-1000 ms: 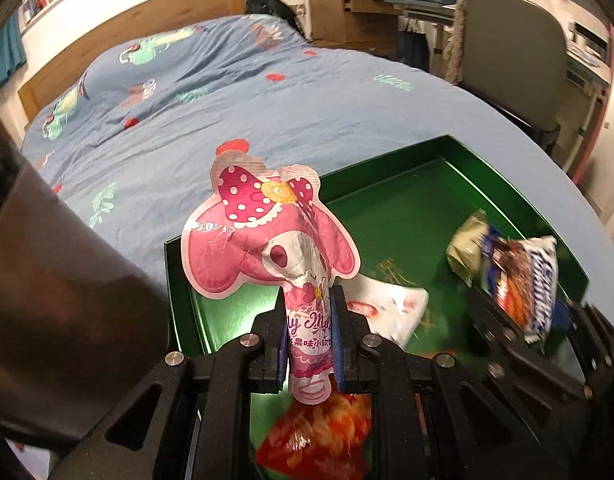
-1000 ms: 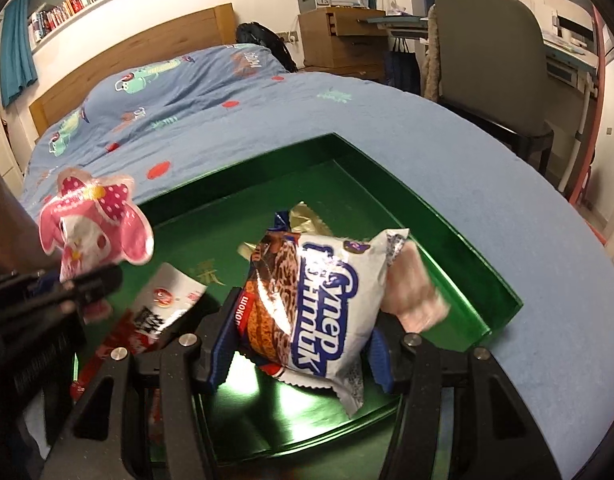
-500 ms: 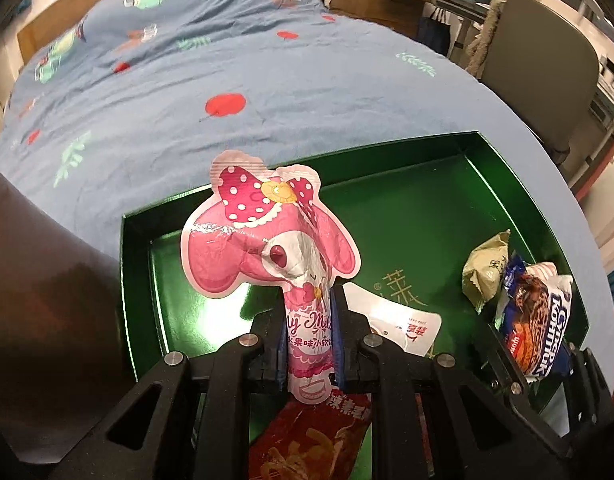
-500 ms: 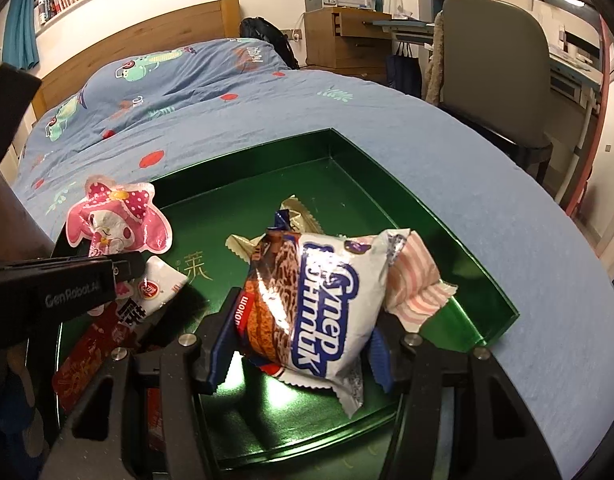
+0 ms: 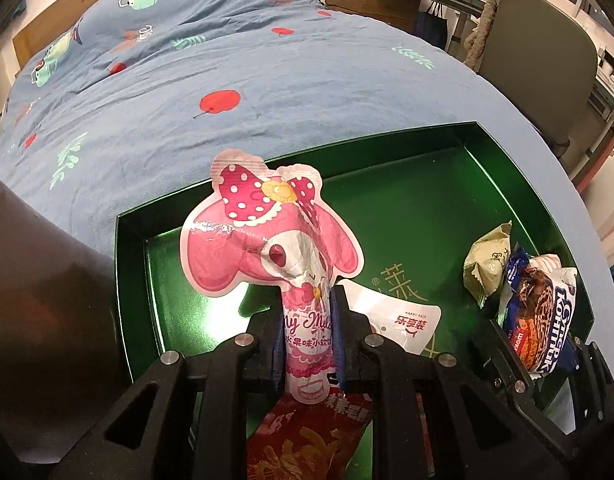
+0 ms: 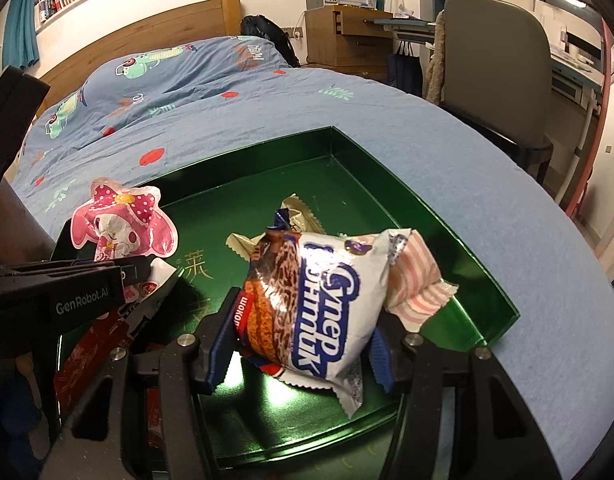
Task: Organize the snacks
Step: 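Lower both held bags into the green tray, then open the right tool to release the Super Kontik bag while the left releases the My Melody bag, then lift both open tools away from the green tray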
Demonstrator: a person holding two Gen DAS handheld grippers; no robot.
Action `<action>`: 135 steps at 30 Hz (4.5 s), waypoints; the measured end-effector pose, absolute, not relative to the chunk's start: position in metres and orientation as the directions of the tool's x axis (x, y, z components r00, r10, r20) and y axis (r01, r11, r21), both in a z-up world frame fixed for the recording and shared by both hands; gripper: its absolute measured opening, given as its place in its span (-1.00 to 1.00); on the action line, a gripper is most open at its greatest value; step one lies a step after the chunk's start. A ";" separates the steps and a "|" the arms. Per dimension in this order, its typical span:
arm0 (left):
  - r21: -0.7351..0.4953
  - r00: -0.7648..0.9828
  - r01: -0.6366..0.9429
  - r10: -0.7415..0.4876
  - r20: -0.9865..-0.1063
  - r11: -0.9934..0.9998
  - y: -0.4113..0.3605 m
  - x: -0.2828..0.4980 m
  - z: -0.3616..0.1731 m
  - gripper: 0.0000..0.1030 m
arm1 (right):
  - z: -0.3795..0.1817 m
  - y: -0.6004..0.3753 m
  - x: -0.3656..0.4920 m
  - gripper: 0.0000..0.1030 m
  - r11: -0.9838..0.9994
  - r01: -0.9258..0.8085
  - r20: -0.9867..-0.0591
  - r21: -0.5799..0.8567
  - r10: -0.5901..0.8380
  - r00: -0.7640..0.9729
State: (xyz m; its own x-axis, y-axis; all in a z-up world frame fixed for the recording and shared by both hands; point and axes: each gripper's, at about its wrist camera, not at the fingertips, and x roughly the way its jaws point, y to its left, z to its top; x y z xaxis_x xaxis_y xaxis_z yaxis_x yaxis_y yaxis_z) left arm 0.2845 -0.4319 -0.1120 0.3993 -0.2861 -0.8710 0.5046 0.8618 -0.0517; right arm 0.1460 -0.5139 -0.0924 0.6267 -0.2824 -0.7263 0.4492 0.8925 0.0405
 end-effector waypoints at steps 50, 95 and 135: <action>0.052 0.556 0.535 -0.305 -0.773 0.843 -0.425 0.243 -0.077 -0.31 | -0.076 -0.507 0.137 0.43 0.888 0.459 -0.694 0.015 -0.321 0.645; 0.035 0.513 0.495 -0.259 -0.818 0.868 -0.317 0.139 -0.062 -0.22 | -0.026 -0.497 0.117 0.68 0.879 0.476 -0.612 -0.013 -0.384 0.692; 0.199 0.703 0.031 0.121 -0.701 0.979 0.000 0.034 0.028 0.15 | 0.062 -0.254 -0.035 0.81 0.993 0.068 -0.666 0.092 0.011 0.746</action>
State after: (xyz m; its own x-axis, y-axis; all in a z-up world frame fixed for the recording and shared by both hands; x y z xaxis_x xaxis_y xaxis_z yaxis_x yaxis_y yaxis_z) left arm 0.0341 -0.0001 0.0282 0.7028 0.1207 -0.7010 0.0307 0.9794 0.1995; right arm -0.0349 -0.2540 0.0623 0.7459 0.0106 -0.6660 0.0681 0.9934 0.0920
